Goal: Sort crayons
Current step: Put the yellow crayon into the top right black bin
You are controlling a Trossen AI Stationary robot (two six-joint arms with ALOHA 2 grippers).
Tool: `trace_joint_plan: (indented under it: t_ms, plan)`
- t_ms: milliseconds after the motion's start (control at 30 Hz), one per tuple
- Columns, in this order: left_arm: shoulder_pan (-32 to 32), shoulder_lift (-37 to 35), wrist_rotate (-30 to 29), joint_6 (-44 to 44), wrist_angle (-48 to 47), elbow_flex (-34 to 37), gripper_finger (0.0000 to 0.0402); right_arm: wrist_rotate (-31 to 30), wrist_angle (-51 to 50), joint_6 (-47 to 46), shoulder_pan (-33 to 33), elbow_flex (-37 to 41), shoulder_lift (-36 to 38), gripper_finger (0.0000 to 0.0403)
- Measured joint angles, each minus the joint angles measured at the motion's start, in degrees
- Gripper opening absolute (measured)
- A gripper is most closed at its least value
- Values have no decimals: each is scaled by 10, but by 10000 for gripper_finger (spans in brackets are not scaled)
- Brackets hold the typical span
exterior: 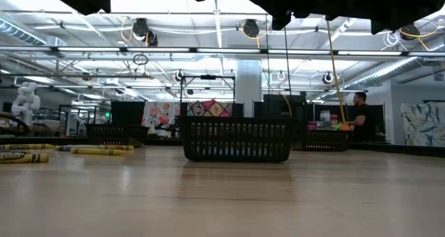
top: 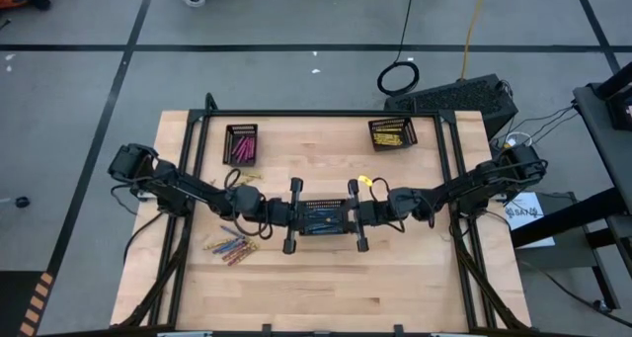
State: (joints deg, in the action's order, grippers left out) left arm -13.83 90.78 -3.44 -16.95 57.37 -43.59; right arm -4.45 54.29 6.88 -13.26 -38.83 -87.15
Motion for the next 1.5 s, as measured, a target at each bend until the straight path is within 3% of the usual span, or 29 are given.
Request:
trace_joint_plan:
  t_ms: [167, 300, 433, 600, 733, 833, 900, 1100, 1300, 1500]
  plan:
    - [0, 0, -2, 4, -8, 0, 12, 2, -8, 1, -1, 0, 0, 14]
    - [2, 0, -8, 16, -39, 0, 63, 0, -51, -5, 0, 0, 13, 10]
    - [3, -1, -97, 15, -109, 0, 133, -43, -166, -22, 0, 0, 62, 4]
    - [5, -1, -218, 35, -247, 0, 202, -161, -421, -42, 24, 0, 166, 4]
    - [2, -1, -259, 99, -300, 0, 223, -212, -644, -45, 104, 0, 250, 4]
    - [2, -1, -262, 123, -311, 0, 226, -225, -780, -35, 218, -5, 285, 3]
    - [2, -1, -262, 134, -311, 0, 226, -201, -844, 6, 303, -20, 285, 2]
    - [2, -1, -262, 137, -293, 0, 226, -75, -869, 185, 483, -69, 189, 1]
    - [2, -1, -262, 151, -283, 0, 226, -79, -937, 317, 554, -169, 19, 1]
    - [-2, -1, -262, 152, -283, 0, 226, -111, -1004, 345, 578, -246, -92, 4]
